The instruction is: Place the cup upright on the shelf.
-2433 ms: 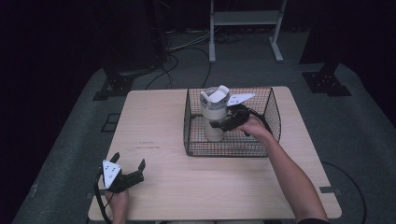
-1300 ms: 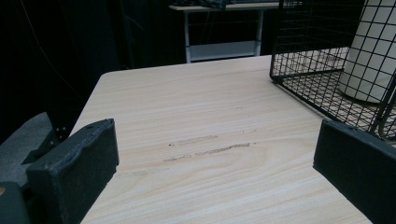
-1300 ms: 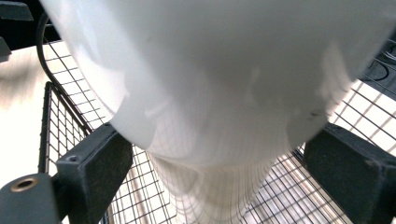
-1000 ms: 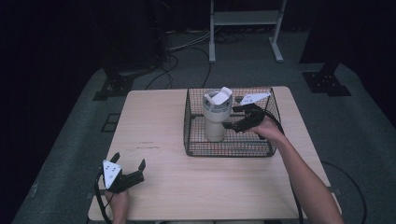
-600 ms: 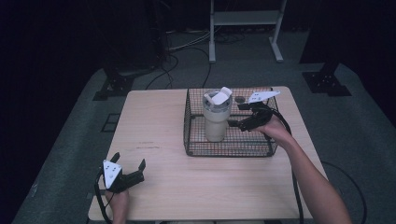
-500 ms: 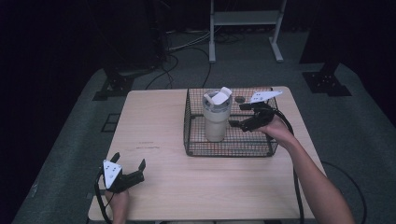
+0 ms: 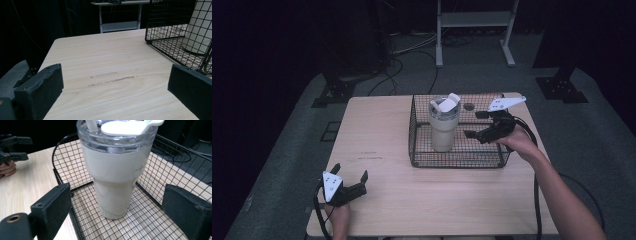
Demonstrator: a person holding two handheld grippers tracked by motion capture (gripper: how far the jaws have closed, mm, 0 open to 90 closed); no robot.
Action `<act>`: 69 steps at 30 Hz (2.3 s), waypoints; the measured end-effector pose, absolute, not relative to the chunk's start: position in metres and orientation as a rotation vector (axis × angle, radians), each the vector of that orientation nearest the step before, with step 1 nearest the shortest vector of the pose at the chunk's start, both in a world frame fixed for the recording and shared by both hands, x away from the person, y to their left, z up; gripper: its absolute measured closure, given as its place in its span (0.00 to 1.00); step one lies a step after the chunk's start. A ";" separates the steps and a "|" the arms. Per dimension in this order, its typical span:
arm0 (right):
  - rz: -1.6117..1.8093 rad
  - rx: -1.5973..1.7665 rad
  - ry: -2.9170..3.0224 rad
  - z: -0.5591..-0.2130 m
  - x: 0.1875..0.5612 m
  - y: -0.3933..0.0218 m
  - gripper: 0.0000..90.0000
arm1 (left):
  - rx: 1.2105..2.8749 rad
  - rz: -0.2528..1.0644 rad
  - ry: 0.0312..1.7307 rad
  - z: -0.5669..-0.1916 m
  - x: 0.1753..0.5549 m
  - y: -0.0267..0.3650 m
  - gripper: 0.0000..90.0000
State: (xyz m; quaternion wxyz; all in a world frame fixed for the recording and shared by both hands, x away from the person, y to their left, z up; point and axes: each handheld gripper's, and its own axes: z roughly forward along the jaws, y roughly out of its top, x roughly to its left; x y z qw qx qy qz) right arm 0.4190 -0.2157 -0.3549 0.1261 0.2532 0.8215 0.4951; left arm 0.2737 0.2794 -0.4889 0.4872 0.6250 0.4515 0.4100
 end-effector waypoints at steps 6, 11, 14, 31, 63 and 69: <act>1.445 0.732 2.383 -0.349 0.407 -0.225 0.09 | 1.522 0.999 1.098 -0.489 0.274 0.279 0.00; 1.455 0.735 2.381 -0.350 0.400 -0.229 0.09 | 1.524 1.004 1.097 -0.489 0.274 0.279 0.00; 1.456 0.734 2.381 -0.352 0.396 -0.233 0.09 | 1.525 1.006 1.097 -0.489 0.274 0.279 0.00; 1.477 0.736 2.390 -0.364 0.371 -0.246 0.09 | 1.524 1.005 1.100 -0.489 0.274 0.278 0.00; 1.471 0.700 2.426 -0.392 0.329 -0.260 0.09 | 1.528 1.010 1.102 -0.489 0.274 0.278 0.00; 1.462 0.706 2.440 -0.406 0.321 -0.262 0.09 | 1.529 1.010 1.102 -0.489 0.274 0.278 0.00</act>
